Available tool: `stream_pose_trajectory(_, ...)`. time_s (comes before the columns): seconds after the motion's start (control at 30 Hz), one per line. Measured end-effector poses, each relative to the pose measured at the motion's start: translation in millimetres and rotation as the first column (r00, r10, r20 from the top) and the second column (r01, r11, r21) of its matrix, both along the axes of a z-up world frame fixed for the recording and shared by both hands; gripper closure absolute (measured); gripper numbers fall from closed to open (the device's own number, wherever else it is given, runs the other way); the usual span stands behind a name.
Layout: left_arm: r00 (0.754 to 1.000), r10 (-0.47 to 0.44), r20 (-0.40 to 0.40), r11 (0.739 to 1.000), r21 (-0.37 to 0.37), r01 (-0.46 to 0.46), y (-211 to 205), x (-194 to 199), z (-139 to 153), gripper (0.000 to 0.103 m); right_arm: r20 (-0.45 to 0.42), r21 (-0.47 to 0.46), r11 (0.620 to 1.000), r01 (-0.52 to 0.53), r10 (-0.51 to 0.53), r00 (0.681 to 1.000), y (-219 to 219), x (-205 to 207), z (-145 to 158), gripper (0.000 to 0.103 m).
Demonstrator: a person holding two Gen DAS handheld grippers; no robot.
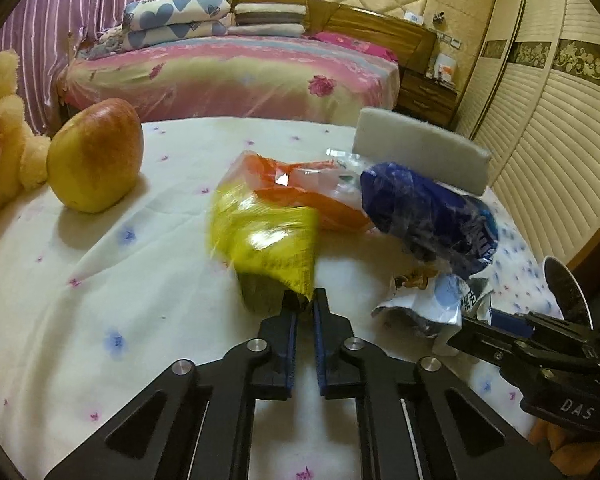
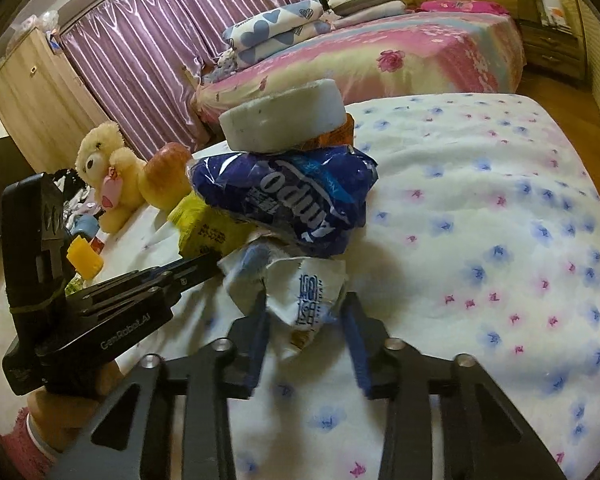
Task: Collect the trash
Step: 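Grasp the crumpled white wrapper with the right tool while the left tool grasps the yellow snack wrapper, then carry both wrappers from the bed over the trash bin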
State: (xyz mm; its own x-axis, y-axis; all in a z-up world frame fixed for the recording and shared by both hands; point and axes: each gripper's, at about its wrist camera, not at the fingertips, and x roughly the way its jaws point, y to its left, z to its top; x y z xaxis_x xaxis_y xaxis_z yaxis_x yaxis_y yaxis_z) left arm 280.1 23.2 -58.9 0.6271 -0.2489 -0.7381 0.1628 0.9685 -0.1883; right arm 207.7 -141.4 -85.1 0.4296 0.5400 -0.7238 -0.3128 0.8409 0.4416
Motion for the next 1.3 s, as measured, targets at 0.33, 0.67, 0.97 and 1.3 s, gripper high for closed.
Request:
stream_pose_trajectory(0.33,1.000,0.024,0.005,0.999,-0.045,-0.024,11,-43,2,0.099,-0.004,0.036,0.999,0.015,-0.015,1.000,-13,-24,5,0.074)
stream_pose_trajectory(0.67,0.999,-0.031,0.010,0.997,-0.077,0.031,-6,-88,17,0.099,0.013,0.056,0.996,0.071,-0.072,0.997,-43,-55,16,0.074)
stream_pose_trajectory(0.97,0.995,-0.102,0.015,0.991,-0.086,0.103,-37,-108,25,0.099,0.022,0.061,0.987,0.150,-0.152,0.988,-79,-77,20,0.074)
stream_pose_trajectory(1.3,0.982,-0.190,0.014,0.977,-0.094,0.191,-79,-115,27,0.099,0.037,0.062,0.970,0.235,-0.237,0.971,-122,-97,25,0.074)
